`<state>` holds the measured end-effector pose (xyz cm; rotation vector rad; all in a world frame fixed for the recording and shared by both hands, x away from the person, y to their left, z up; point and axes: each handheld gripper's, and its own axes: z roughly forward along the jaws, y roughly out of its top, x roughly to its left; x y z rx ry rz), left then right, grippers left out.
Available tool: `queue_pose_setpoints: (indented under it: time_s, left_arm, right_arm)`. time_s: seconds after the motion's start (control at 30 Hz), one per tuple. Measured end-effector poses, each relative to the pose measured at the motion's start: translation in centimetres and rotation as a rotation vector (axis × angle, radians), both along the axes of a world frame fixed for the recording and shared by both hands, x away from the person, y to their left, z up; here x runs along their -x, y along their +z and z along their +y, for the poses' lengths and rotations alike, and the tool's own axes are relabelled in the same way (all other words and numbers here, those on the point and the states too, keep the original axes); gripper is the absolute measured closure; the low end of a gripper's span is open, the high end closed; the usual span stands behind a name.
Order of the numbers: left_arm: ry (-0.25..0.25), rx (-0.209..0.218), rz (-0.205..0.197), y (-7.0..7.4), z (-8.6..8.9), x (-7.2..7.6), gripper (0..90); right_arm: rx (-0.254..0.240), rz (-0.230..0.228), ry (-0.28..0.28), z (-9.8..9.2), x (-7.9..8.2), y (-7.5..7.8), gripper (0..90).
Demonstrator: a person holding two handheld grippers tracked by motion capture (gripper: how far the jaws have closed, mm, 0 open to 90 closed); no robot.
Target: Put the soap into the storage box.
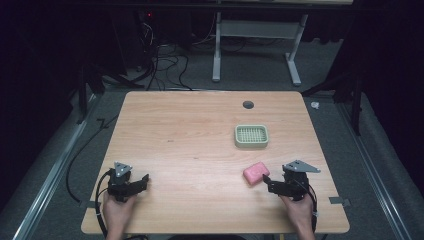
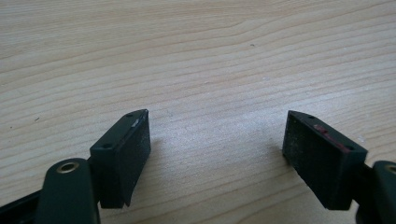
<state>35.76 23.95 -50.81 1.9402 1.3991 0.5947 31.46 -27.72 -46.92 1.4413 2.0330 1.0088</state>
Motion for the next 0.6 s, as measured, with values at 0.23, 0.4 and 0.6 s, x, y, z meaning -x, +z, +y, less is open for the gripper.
queue_pose_setpoints:
  time_s: [0.23,0.4,0.6]
  left_arm:
    - [0.0,-0.001,0.0,0.0,0.0,0.0,23.9]
    - [0.0,0.0,0.0,0.0,0.0,0.0,23.8]
    - [0.0,0.0,0.0,0.0,0.0,0.0,23.8]
  right_arm:
    - [0.004,-0.003,0.018,0.9,-0.1,0.2,14.8]
    - [0.011,0.001,0.04,1.7,-0.3,0.2,14.5]
    - [0.021,0.008,0.059,2.7,-0.8,0.1,14.3]
